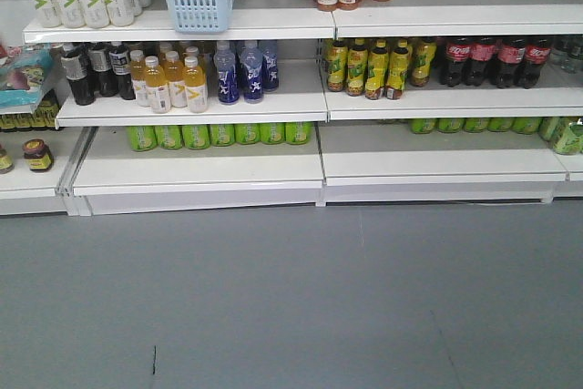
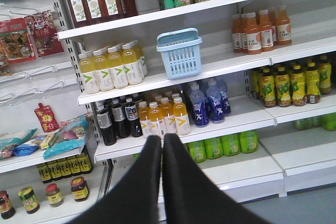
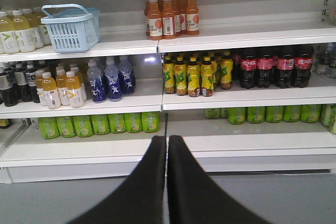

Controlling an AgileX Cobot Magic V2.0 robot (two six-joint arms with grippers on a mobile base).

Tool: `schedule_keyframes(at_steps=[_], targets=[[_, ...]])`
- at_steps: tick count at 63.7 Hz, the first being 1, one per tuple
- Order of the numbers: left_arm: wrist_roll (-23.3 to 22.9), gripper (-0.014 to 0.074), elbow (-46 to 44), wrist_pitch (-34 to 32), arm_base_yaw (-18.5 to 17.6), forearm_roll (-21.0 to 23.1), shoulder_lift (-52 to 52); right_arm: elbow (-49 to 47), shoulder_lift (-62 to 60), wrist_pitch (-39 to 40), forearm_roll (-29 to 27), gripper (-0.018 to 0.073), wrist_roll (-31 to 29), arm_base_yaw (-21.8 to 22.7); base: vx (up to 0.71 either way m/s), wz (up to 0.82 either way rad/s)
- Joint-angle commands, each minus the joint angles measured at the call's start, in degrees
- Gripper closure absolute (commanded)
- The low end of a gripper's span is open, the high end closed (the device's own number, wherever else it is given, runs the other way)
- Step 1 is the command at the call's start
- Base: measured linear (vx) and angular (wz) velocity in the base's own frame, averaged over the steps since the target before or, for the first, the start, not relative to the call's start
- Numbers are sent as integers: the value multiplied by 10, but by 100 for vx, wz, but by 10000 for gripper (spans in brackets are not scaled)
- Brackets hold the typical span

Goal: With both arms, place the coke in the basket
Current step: 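Drive the base toward the shelf holding the light-blue basket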

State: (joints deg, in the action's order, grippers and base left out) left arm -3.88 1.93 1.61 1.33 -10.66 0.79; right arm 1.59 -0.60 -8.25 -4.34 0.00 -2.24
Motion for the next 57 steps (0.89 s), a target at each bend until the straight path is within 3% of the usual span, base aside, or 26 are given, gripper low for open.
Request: schedule_keyframes(at_steps=[1,57], targets=[[-2,603,-1,-44,-4,2,8,6,-10,45,4,568,-7,4,0,0],[-2,603,-1,-44,-4,2,8,6,-10,45,4,568,-7,4,0,0]])
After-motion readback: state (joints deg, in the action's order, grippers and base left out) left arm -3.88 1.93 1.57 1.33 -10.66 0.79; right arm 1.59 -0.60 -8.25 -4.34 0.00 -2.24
